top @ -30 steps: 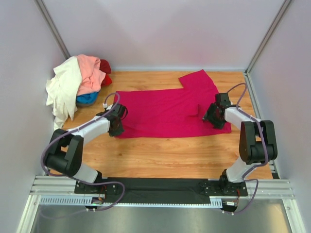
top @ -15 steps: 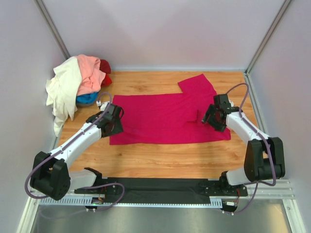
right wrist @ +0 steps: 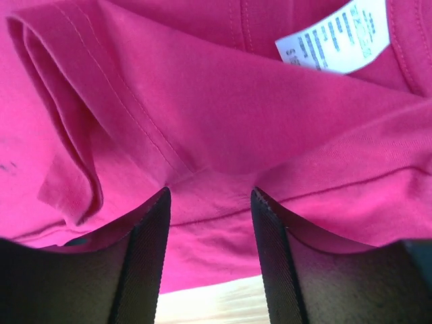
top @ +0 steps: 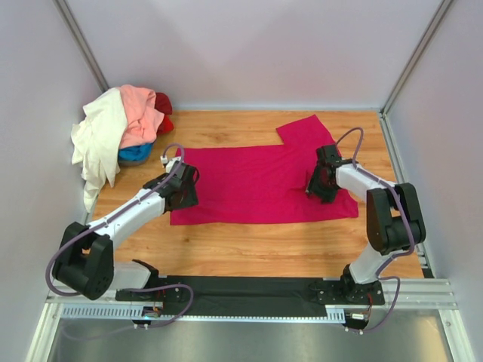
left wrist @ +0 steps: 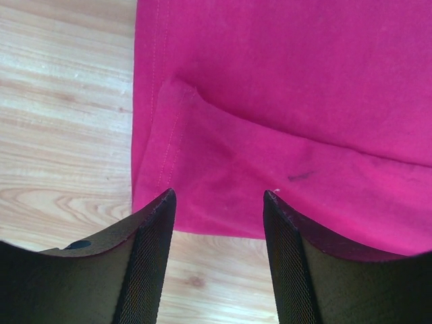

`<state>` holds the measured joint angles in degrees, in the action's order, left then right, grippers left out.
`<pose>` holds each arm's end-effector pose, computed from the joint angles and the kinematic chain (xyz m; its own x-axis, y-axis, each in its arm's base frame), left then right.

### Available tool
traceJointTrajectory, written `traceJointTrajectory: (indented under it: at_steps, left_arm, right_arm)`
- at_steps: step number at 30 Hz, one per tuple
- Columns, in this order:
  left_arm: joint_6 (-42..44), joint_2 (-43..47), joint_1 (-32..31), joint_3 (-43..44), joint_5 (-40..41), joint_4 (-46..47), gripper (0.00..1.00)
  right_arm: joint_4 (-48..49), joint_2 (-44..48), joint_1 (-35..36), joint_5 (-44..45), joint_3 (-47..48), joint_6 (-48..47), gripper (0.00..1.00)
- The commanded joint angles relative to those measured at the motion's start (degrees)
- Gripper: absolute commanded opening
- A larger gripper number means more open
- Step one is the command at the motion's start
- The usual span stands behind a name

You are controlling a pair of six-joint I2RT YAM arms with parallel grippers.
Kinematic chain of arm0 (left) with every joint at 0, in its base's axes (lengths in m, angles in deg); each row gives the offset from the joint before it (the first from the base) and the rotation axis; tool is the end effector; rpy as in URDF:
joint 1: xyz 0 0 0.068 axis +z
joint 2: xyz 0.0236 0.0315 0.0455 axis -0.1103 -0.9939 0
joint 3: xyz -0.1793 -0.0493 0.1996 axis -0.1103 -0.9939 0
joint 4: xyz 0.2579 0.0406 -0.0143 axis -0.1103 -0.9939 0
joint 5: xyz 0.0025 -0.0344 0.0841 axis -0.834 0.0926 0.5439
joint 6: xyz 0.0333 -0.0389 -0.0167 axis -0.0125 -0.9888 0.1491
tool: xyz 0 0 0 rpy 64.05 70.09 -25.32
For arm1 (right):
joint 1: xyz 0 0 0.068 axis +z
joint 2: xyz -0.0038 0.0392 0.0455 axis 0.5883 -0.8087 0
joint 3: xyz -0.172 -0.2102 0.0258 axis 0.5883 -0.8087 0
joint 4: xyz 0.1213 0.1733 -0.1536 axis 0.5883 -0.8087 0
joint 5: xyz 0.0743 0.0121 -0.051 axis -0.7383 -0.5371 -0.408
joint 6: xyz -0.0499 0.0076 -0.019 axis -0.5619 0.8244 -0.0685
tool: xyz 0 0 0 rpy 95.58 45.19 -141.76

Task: Fold and stack the t-shirts
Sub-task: Fold the tshirt

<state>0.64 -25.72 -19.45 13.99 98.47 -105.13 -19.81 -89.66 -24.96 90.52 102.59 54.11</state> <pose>0.2290 -0.0979 0.2100 -0.7778 -0.2712 -0.5669 -0.2682 0.9591 -0.0908 0.3008 0.0558 0.1669 -0.8777 0.3801 -0.2919 0.3694 0.9246 0.0932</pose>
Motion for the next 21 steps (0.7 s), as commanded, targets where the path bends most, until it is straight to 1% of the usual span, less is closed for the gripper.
traceJointTrajectory:
  at_steps: [1, 9, 13, 17, 20, 21]
  left_arm:
    - [0.8, -0.6, -0.1, -0.8, 0.1, 2.5, 0.62]
    - [0.5, -2.0, -0.1, -4.7, 0.6, 4.9, 0.61]
    - [0.9, -2.2, 0.0, -5.7, 1.0, 5.7, 0.61]
    - [1.3, -2.3, 0.0, -5.7, 1.0, 6.0, 0.61]
    - [1.3, -2.3, 0.0, -5.8, 0.8, 5.9, 0.61]
    - [1.4, -2.3, 0.0, -5.7, 0.7, 6.0, 0.61]
  right_arm:
    - [2.6, -1.1, -0.3, 1.8, 3.8, -0.9, 0.52]
    - [2.6, -4.2, -0.3, 3.3, 6.7, -0.8, 0.47]
    - [2.2, -5.5, -0.6, 4.3, 8.4, -1.0, 0.42]
    - [1.1, -7.8, -2.0, 5.0, 11.9, -1.2, 0.41]
    - [-0.5, -9.8, -4.0, 6.1, 15.8, -1.5, 0.41]
    - [-1.0, -10.5, -4.6, 6.3, 18.5, -1.5, 0.41]
